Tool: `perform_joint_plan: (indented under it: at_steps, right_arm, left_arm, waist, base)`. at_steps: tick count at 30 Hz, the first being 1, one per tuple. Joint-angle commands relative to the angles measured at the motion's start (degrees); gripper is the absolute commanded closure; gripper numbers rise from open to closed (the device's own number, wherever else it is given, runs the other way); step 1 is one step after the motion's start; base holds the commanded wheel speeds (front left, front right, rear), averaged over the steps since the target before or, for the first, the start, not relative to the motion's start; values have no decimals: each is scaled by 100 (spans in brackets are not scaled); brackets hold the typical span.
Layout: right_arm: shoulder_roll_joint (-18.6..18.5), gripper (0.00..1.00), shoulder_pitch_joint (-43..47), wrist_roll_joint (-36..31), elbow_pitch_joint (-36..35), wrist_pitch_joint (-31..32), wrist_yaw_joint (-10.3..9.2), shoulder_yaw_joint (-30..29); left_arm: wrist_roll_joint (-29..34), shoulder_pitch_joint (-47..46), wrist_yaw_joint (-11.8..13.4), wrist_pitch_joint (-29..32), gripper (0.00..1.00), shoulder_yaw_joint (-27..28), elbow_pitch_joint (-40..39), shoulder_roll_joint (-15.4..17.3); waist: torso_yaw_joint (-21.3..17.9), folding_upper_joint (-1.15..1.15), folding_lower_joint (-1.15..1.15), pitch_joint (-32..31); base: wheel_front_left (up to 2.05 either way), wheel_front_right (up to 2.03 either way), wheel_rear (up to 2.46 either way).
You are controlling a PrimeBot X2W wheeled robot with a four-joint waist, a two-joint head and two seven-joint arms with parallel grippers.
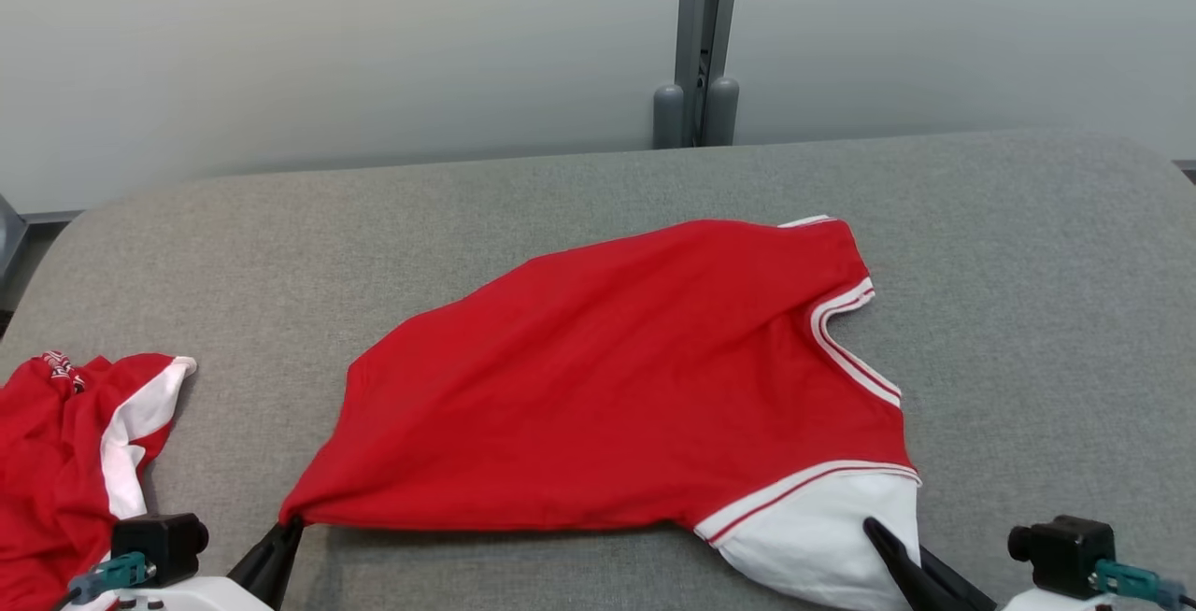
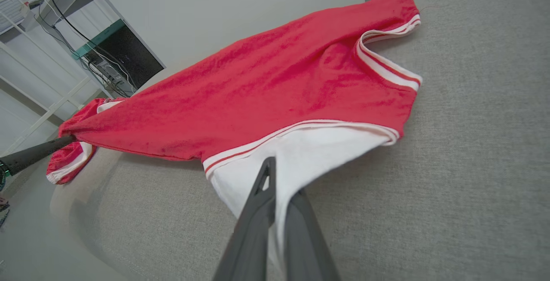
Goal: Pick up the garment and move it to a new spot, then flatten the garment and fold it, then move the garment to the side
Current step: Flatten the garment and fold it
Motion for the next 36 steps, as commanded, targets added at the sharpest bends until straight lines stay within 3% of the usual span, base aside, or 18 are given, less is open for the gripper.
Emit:
perform_joint_plan:
  at_steps: [1,8,14,23,32,36]
  right_arm:
    - [-86,100,110,112,-129,-9,2,-69]
    - [-113,100,-27,204,-265,-77,1,-205]
    - [-136,100,-958,427,-222,82,1,-72]
    - [-123,100,-3784,1239,343,308,2,267]
    - [71,100,-7399,1696,1547,-112,2,327]
    - [187,100,-8464,1705,2143,-356,2,341]
  left_arm:
    - [-10,127,82,77,100,15,-293,33]
    - [-32,-25,87,360,100,-67,-980,134]
    - [-172,-1081,-118,652,100,-95,-881,399]
    - [-562,-4078,-304,784,100,-323,295,770]
    - [-910,-7576,-312,653,100,-1185,1480,1276]
    - [-1003,-8613,-313,344,100,-1364,2110,1207]
  waist:
    - [25,0,0,-84]
    - [18,0,0,-154]
    - [-59,0,0,243]
    - [-199,0,0,1575]
    - [-241,0,0,3211]
    - [-218,0,0,3486]
  base:
    - [0,0,0]
    - [0,0,0]
    - [0,0,0]
    - [0,0,0]
    - [0,0,0]
    - [0,0,0]
